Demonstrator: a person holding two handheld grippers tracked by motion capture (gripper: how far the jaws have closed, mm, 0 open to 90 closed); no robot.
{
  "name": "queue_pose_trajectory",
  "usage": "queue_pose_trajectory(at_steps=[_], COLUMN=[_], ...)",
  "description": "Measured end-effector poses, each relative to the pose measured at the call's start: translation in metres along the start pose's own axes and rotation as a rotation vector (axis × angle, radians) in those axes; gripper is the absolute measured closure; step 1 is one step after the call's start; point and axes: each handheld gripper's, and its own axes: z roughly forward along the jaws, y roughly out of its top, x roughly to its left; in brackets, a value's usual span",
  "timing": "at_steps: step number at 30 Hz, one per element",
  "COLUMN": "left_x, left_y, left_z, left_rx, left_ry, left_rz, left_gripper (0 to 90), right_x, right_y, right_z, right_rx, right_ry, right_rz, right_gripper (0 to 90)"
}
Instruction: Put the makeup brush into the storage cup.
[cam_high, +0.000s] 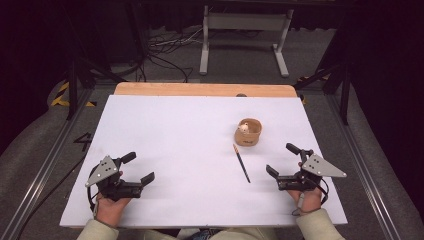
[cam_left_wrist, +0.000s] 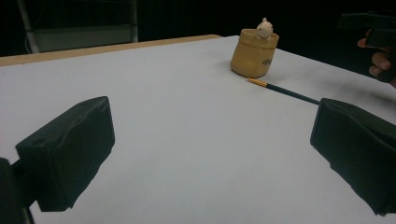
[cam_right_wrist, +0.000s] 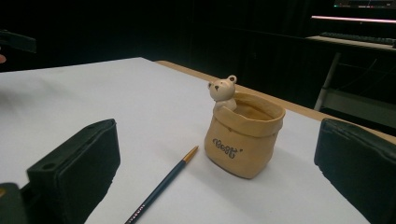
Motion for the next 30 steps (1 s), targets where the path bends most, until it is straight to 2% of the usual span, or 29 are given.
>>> queue_pose_trajectory(at_steps=[9, 13, 19, 22, 25, 28, 30], left_x=[0.000, 0.000, 0.000, -0.001, -0.001, -0.001, -0.003], left_y=[0.001, 0.001, 0.001, 0.001, 0.001, 0.001, 0.001], left_z=[0.000, -0.001, 0.000, 0.001, 0.001, 0.001, 0.001], left_rx=[-0.001, -0.006, -0.005, 0.000, -0.001, 0.005, 0.005], left_ry=[-0.003, 0.009, 0.015, 0.009, 0.012, 0.015, 0.019], left_rz=[-0.003, -0.006, -0.002, -0.002, -0.002, -0.003, 0.015], left_gripper=[0.3, 0.4, 0.3, 0.4, 0.4, 0.4, 0.4], right_x=[-0.002, -0.002, -0.001, -0.001, 0.004, 0.006, 0.006], right_y=[0.000, -0.001, 0.001, 0.006, 0.011, 0.014, 0.018], right_z=[-0.001, 0.000, 0.001, 0.006, 0.014, 0.018, 0.023], right_rx=[-0.005, 0.011, 0.002, 0.006, 0.029, 0.036, 0.044], right_ry=[-0.009, -0.009, -0.016, -0.006, 0.007, 0.014, 0.019], right_rz=[0.012, 0.014, 0.019, 0.030, -0.003, -0.001, 0.005], right_gripper=[0.3, 0.3, 0.3, 0.2, 0.2, 0.5, 1.4])
